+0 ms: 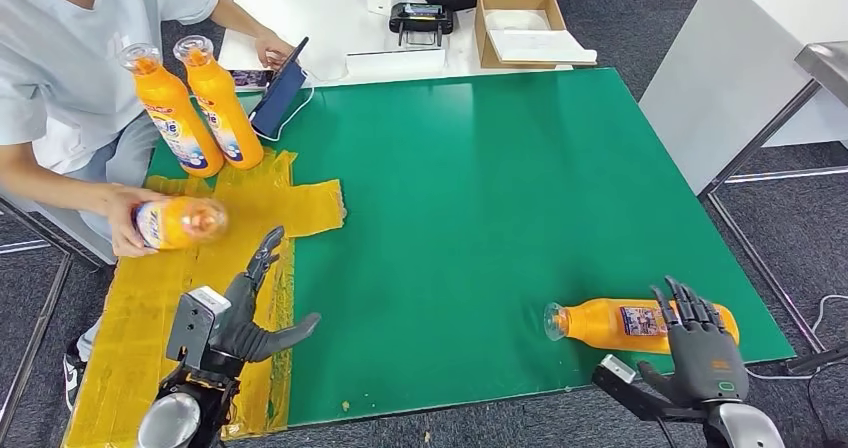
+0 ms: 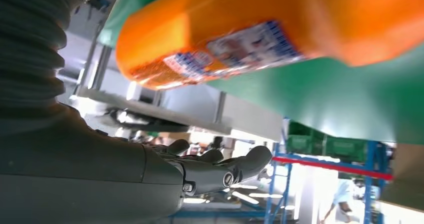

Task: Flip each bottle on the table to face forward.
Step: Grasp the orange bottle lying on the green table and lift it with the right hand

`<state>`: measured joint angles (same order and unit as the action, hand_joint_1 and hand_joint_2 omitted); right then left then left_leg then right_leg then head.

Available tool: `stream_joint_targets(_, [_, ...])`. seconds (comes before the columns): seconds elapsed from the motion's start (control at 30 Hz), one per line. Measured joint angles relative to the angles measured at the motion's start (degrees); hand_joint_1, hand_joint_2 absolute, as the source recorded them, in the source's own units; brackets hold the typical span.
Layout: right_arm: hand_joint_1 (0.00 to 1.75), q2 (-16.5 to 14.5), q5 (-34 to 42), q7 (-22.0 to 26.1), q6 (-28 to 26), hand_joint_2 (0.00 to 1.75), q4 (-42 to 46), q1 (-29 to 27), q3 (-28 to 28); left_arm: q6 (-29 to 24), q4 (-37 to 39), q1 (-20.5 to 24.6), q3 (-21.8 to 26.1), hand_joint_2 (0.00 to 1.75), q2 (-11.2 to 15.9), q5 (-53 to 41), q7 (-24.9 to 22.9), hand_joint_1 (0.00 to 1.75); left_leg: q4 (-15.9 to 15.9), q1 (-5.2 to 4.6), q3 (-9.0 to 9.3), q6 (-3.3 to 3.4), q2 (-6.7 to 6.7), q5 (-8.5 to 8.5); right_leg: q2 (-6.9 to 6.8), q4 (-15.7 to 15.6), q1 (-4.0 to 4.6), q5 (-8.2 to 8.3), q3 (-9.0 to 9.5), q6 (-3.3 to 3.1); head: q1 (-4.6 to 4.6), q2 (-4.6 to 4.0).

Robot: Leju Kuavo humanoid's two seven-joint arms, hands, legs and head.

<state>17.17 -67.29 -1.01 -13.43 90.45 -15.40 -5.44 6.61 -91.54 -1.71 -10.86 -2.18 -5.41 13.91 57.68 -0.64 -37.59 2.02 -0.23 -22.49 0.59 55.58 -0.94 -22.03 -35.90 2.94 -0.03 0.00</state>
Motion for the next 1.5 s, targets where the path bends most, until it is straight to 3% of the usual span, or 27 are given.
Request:
stream_joint_targets(0.3, [0.0, 1.6, -1.4, 2.6, 1.9, 1.75, -6.2, 3.9, -3.2, -0.8, 0.9, 0.7, -0.1, 1.75, 0.1, -0.5, 0.3, 0.0, 0.0, -0.03, 0.0, 0.02, 0.0, 0.01, 0.0, 0.0, -0.02, 0.01, 0.0, 0.02, -0.01, 0.0])
stream_joint_targets(0.97, [0.01, 3.8, 0.0, 8.2, 3.4, 1.75, -21.1, 12.5, -0.9, -0.8, 3.0, 3.5, -1.4, 1.75, 0.1, 0.0, 0.3, 0.0, 0.0, -0.03, 0.13, 0.03, 0.06, 0.0, 0.02, 0.0, -0.02, 0.04, 0.09, 0.0, 0.01, 0.0])
stream_joint_targets(1.0, [0.35, 4.0, 0.3, 8.6, 3.7, 1.75, -21.7, 12.9, -0.5, -0.8, 3.1, 3.7, -1.5, 1.75, 0.1, 0.0, 0.3, 0.0, 0.0, -0.03, 0.16, 0.03, 0.07, 0.0, 0.03, 0.0, -0.02, 0.05, 0.11, -0.01, 0.01, 0.0])
stream_joint_targets(1.1, [1.64, 4.7, 0.9, 9.4, 4.6, 1.75, -23.7, 14.3, 0.9, -0.7, 3.4, 4.1, -1.8, 1.75, 0.1, 0.3, 0.3, 0.0, 0.0, -0.03, 0.31, 0.03, 0.13, -0.01, 0.06, 0.0, -0.01, 0.05, 0.21, -0.03, 0.01, 0.0])
stream_joint_targets(1.17, [1.75, 5.1, 1.1, 9.5, 5.2, 1.75, -25.0, 15.1, 1.9, -0.7, 3.7, 4.3, -2.0, 1.75, 0.1, 0.4, 0.3, 0.0, 0.0, -0.03, 0.41, 0.04, 0.15, -0.01, 0.07, 0.0, -0.01, 0.04, 0.29, -0.05, 0.01, 0.0])
stream_joint_targets(1.5, [1.75, 8.2, 10.4, 12.3, 12.0, 1.75, -27.4, 17.0, 5.7, -0.4, 4.7, 5.0, -2.5, 1.75, 0.2, 0.8, 0.3, 0.0, 0.0, -0.03, 0.87, 0.11, 0.07, -0.14, 0.06, 0.0, 0.0, -0.11, 0.6, 0.07, 0.01, 0.0])
